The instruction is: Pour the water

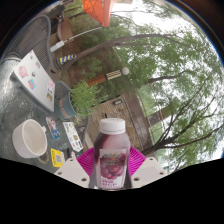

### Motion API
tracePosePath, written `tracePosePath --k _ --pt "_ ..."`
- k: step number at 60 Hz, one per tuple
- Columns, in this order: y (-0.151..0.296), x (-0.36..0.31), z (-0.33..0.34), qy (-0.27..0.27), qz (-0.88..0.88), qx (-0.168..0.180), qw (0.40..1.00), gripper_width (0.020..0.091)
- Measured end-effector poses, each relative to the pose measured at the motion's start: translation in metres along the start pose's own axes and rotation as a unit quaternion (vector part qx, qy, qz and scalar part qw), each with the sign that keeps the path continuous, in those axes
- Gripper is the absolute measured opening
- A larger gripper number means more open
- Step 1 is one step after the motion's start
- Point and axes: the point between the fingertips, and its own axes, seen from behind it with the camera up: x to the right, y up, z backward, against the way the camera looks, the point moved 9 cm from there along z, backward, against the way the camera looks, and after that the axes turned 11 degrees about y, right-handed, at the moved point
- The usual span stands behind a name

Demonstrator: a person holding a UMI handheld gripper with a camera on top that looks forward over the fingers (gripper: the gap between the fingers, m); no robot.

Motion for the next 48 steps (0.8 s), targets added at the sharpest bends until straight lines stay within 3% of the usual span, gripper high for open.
tracePosePath --k 5,10,15,24,34,38,46,48 --pt "-0.027 0.005 0.012 0.015 -0.274 0.035 0.961 0.0418" --pt "-0.066 -0.027 0.020 0.051 -0.502 0.080 0.860 0.0417" --pt "-0.093 -0.051 0.009 0.081 -0.594 0.078 0.797 0.0416" --pt "-0.142 -0.097 -0.002 0.082 -0.603 0.041 0.792 0.0416" --pt "-0.138 -0.118 -0.008 0.124 -0.597 0.050 0.791 0.0418" --pt "-0.138 -0.120 -0.004 0.116 -0.563 0.062 0.816 0.0418" --pt "-0.134 -0.122 -0.004 0.111 -0.562 0.055 0.818 0.0419" --pt "-0.133 -0.122 -0.006 0.112 -0.565 0.055 0.816 0.0454"
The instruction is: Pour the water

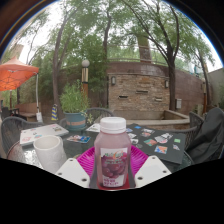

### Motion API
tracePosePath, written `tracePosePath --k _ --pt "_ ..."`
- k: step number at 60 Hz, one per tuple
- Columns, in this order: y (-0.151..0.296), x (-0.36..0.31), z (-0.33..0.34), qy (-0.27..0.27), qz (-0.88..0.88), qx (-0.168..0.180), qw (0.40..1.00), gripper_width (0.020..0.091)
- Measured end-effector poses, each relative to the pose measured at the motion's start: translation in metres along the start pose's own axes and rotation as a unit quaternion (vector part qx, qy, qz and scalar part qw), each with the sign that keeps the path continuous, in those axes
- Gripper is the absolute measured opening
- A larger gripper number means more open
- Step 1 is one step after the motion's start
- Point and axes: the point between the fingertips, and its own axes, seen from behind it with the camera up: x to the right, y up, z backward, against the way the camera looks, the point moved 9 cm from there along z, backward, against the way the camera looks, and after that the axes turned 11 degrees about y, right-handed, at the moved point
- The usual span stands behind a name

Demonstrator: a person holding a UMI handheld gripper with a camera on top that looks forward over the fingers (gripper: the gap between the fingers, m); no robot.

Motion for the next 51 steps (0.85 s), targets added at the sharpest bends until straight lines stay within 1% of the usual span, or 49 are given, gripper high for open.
tracePosePath --k 1,5,6,7,9,10,11,12,14,15,22,33,39,45,51 --pt "0.000 0.003 0.003 0.001 -0.003 0.001 1.000 0.0462" --pt "0.000 0.003 0.004 0.002 -0.008 -0.004 1.000 0.0553" --pt "-0.001 0.004 0.003 0.000 -0.009 -0.012 1.000 0.0582" --pt "-0.005 0.005 0.003 -0.005 -0.011 -0.027 1.000 0.0624" --pt "-0.013 0.004 0.004 -0.011 -0.016 -0.062 0.998 0.0740" --pt "-0.016 0.003 0.006 -0.013 -0.020 -0.074 0.997 0.0805" --pt "-0.023 0.004 0.013 -0.013 -0.024 -0.078 0.997 0.0860" --pt "-0.020 0.004 0.015 -0.014 -0.027 -0.078 0.997 0.0858" --pt "-0.016 0.001 0.021 -0.012 -0.029 -0.068 0.997 0.0827" --pt "-0.014 -0.001 0.024 -0.010 -0.028 -0.065 0.997 0.0824" --pt "-0.009 -0.016 0.064 -0.006 -0.020 -0.071 0.997 0.0832" --pt "0.007 -0.043 0.157 -0.027 -0.010 -0.054 0.998 0.0838" --pt "0.005 -0.062 0.210 -0.022 -0.016 -0.049 0.998 0.0839" --pt "-0.004 -0.078 0.265 -0.016 -0.026 -0.059 0.998 0.0838" --pt "-0.016 -0.095 0.306 -0.015 -0.034 -0.054 0.998 0.0838"
